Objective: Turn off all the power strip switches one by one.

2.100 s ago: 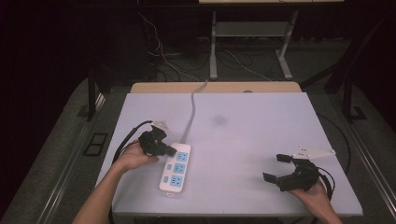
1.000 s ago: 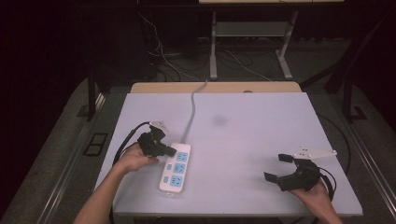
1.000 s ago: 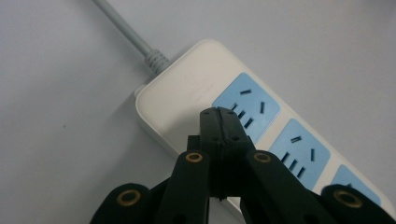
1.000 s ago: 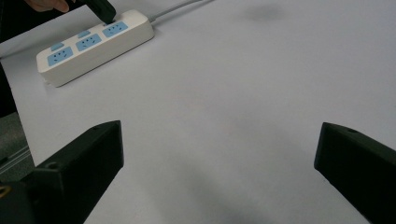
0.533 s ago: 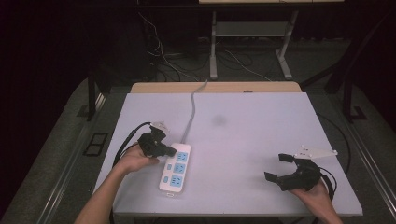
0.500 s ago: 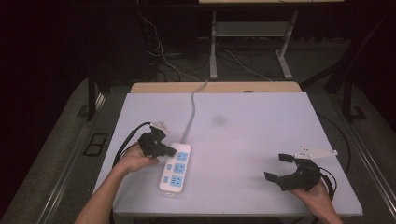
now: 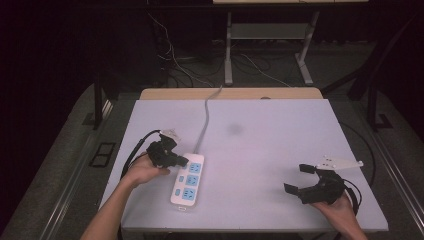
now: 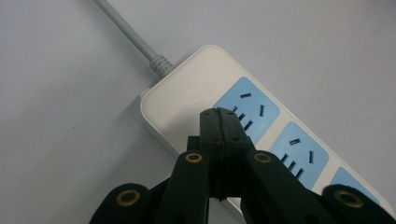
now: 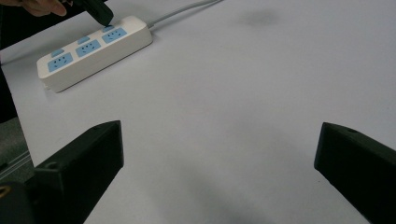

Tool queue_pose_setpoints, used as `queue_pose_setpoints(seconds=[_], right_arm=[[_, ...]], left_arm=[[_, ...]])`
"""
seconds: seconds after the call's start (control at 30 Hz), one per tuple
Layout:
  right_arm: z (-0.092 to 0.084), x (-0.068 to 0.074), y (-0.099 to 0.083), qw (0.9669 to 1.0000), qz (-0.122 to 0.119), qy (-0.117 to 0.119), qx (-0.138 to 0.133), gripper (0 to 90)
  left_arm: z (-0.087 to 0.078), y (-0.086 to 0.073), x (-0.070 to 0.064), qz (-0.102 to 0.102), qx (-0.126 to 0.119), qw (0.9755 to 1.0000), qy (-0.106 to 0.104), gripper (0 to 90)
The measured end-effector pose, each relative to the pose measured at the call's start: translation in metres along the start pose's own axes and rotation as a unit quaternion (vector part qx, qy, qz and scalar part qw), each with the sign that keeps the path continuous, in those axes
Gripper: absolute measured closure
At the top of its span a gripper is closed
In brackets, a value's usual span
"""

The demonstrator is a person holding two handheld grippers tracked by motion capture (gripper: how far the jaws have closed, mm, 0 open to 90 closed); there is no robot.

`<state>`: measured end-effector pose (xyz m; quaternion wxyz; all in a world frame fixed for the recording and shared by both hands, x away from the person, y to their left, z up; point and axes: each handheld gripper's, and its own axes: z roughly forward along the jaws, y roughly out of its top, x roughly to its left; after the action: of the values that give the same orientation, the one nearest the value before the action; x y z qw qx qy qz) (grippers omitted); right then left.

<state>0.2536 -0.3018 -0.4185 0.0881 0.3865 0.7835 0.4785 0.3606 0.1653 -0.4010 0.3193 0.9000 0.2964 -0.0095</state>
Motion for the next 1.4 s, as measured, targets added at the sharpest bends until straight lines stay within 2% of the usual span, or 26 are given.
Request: queue_pose_setpoints(seconds=[0.17,0.37,0.4,0.6,0.8,0.93,1.1,1.3,1.4], right_arm=[[0.0,0.0,0.0,1.0,0.001,0.0,0.0,1.2],[0.0,0.0,0.0,1.0,0.002,0.0,-0.001,1.2],[0.0,0.0,0.0,1.0,0.002,0.0,-0.002,1.2],[-0.001,0.0,0.0,1.0,0.002,0.001,-0.003,1.2],[-0.001,0.001,0.0,1.0,0.003,0.003,-0.005,1.2],[-0.002,0.002,0.0,1.0,0.004,0.004,-0.008,1.2],[-0.003,0.004,0.0,0.9999,0.005,0.005,-0.01,1.2],[-0.003,0.006,0.0,0.9999,0.005,0.008,-0.011,1.2],[-0.003,0.007,0.0,0.9999,0.005,0.009,-0.011,1.2]], left_arm=[[-0.005,0.001,0.001,-0.004,-0.018,0.9998,0.001,89.2],[-0.017,0.0,0.003,-0.017,-0.049,0.9985,0.02,88.7],[-0.019,-0.001,0.003,-0.016,-0.051,0.9983,0.023,85.5],[-0.03,-0.002,-0.005,-0.011,-0.072,0.9965,0.042,80.1],[-0.041,-0.004,-0.013,-0.017,-0.09,0.9944,0.054,64.8],[-0.048,-0.006,-0.019,-0.025,-0.101,0.9924,0.067,48.9],[-0.052,-0.016,-0.026,-0.041,-0.128,0.9884,0.07,36.6],[-0.053,-0.036,-0.03,-0.072,-0.173,0.9802,0.064,22.7],[-0.052,-0.046,-0.033,-0.078,-0.193,0.9762,0.062,17.6]])
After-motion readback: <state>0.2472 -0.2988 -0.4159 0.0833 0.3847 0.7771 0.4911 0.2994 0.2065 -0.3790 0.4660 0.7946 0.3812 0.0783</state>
